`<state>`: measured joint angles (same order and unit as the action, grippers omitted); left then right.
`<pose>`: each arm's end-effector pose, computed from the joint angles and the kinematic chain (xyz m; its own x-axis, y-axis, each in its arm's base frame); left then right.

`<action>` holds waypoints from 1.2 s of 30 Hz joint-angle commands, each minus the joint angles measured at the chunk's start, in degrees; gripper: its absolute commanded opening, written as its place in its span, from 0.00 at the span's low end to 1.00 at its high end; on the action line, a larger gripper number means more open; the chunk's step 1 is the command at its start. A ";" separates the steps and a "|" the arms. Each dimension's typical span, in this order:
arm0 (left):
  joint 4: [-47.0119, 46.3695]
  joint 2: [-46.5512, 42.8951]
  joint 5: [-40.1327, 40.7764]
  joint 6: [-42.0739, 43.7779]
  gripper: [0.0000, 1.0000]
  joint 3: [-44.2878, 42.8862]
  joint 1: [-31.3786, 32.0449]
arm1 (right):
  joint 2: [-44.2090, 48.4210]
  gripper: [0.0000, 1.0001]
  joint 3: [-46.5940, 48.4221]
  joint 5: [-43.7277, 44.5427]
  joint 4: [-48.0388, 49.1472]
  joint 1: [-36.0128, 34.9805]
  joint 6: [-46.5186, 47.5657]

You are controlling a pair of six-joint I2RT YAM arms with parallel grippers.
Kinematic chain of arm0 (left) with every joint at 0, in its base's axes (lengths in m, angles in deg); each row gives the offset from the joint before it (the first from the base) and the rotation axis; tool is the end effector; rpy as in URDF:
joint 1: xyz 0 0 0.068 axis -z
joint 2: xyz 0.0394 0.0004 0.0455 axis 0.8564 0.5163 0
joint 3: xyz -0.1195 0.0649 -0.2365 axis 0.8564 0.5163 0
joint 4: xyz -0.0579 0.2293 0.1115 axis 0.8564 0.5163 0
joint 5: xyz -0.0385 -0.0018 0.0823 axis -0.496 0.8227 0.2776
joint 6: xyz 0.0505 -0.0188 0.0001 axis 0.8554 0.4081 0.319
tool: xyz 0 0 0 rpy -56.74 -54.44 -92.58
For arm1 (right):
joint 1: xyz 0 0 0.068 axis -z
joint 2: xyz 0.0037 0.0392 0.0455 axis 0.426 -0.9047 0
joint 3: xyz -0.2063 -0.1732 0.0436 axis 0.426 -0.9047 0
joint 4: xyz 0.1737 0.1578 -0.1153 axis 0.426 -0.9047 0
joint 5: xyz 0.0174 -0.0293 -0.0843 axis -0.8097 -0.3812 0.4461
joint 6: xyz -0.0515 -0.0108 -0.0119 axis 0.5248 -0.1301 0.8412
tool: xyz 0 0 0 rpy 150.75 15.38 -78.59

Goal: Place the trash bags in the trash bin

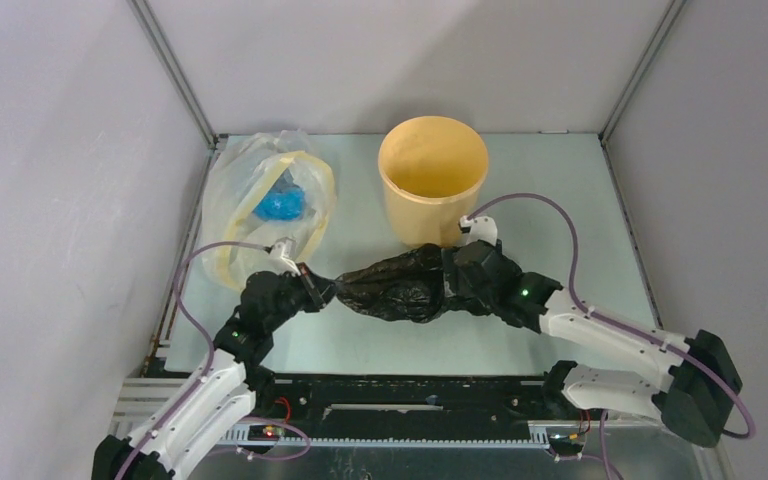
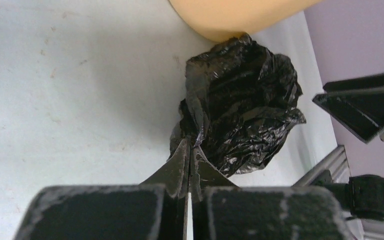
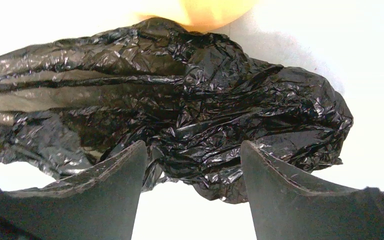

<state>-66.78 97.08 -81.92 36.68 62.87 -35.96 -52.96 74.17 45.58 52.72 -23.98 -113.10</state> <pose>0.1384 -0.0662 0.1959 -0.5863 -0.4288 -0.6873 0.2333 0.7231 -0.6501 0.1601 0.1617 0.2496 -0.6135 -0.0602 -0.7874 -0.2098 0.9737 0.0891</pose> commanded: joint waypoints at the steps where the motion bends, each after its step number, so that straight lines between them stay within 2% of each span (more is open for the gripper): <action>1: -5.29 1.94 -6.63 0.86 0.00 0.70 0.36 | -3.78 0.71 2.46 8.42 4.36 -0.11 -5.30; 4: -6.60 2.72 -6.96 1.11 0.00 1.28 1.68 | -5.85 0.71 2.46 3.45 6.78 3.55 -5.89; 6: -7.13 3.25 -6.51 1.29 0.00 1.60 2.35 | -7.11 0.71 2.44 -3.01 9.46 6.72 -5.83; 10: -7.50 3.94 -5.89 1.58 0.00 1.62 2.91 | -8.49 0.73 1.25 -12.05 18.57 10.66 -5.44; 14: -7.70 4.44 -5.39 1.85 0.00 1.48 3.36 | -11.86 0.78 2.87 -13.35 28.20 12.53 -4.38; 19: -7.50 4.91 -5.28 2.25 0.00 1.18 3.56 | -19.41 0.79 11.38 -15.21 28.69 16.32 -2.61; 24: -7.11 4.95 -4.97 2.74 0.00 0.98 3.65 | -23.89 0.81 15.78 -19.44 28.02 18.01 -0.87; 26: -6.88 4.79 -5.50 2.89 0.00 0.74 3.67 | -22.71 0.81 16.36 -18.28 24.38 17.35 -0.71; 29: -6.74 4.45 -5.98 3.09 0.00 0.52 3.82 | -19.09 0.80 15.69 -11.62 18.19 13.64 1.16; 33: -6.82 3.70 -5.85 3.10 0.00 0.51 4.09 | -16.66 0.70 13.51 -1.72 12.02 8.15 1.07; 36: -6.85 3.02 -5.70 3.10 0.00 0.75 4.22 | -16.42 0.68 11.01 1.59 10.13 5.54 0.24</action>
<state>-72.09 101.41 -86.95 38.28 64.40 -32.28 -71.38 87.50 38.48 68.08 -15.54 -112.97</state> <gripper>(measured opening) 0.003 0.690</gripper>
